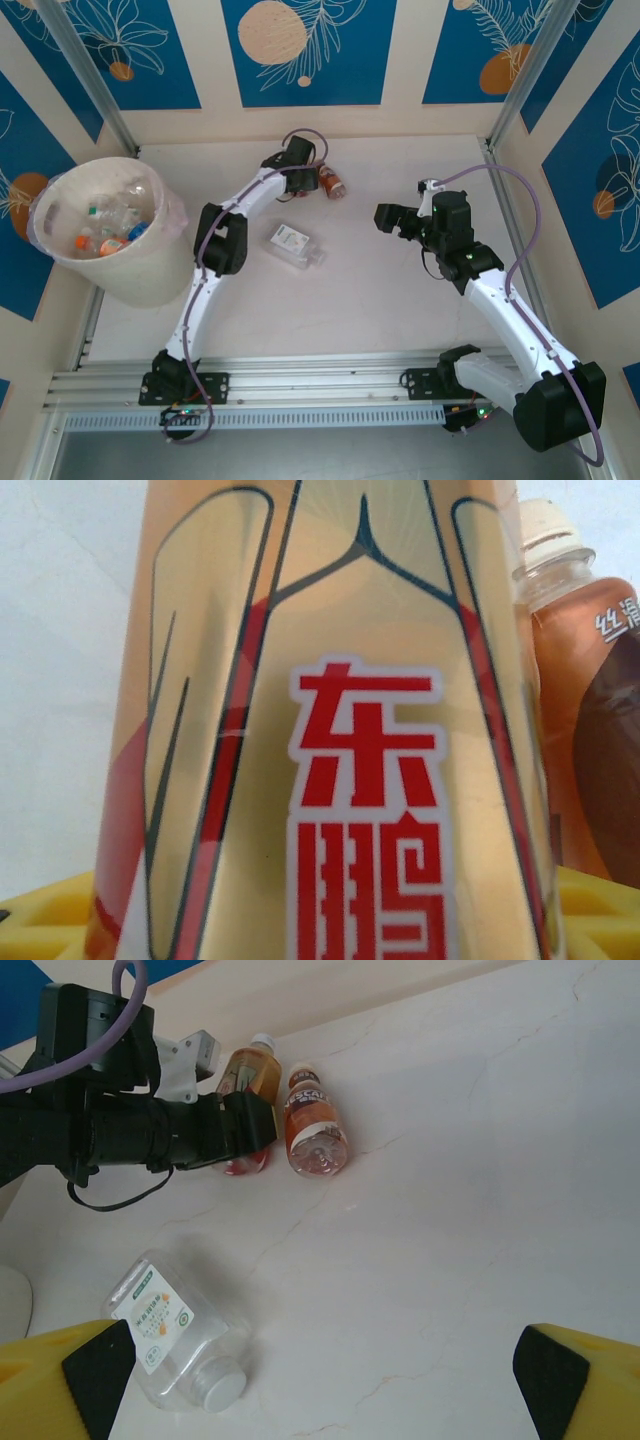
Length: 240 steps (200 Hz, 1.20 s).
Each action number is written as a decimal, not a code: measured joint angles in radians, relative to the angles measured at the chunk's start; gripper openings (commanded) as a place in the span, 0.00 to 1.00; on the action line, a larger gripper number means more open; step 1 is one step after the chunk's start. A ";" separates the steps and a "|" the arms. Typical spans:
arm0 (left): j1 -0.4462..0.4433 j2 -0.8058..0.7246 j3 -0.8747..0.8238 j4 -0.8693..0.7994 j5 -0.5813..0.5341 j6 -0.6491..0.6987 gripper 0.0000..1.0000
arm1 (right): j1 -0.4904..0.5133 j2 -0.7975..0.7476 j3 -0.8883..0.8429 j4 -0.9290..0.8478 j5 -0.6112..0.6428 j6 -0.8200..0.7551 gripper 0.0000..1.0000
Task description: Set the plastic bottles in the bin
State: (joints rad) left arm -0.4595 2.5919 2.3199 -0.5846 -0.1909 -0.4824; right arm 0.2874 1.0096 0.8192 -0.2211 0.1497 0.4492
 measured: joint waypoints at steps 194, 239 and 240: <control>-0.016 -1.011 -0.882 0.391 0.232 0.087 0.41 | -0.007 0.052 -0.078 0.205 -0.020 0.041 0.99; -0.016 -1.247 -0.949 0.390 0.315 0.128 0.41 | -0.008 0.052 -0.090 0.269 -0.028 0.056 0.99; -0.016 -1.255 -0.951 0.390 0.315 0.129 0.41 | -0.008 0.052 -0.090 0.270 -0.028 0.056 0.99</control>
State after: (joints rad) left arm -0.4755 1.3369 1.3689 -0.1947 0.1238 -0.3531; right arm 0.2798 1.0615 0.7296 0.0486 0.1215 0.5056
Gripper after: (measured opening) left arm 0.653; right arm 0.992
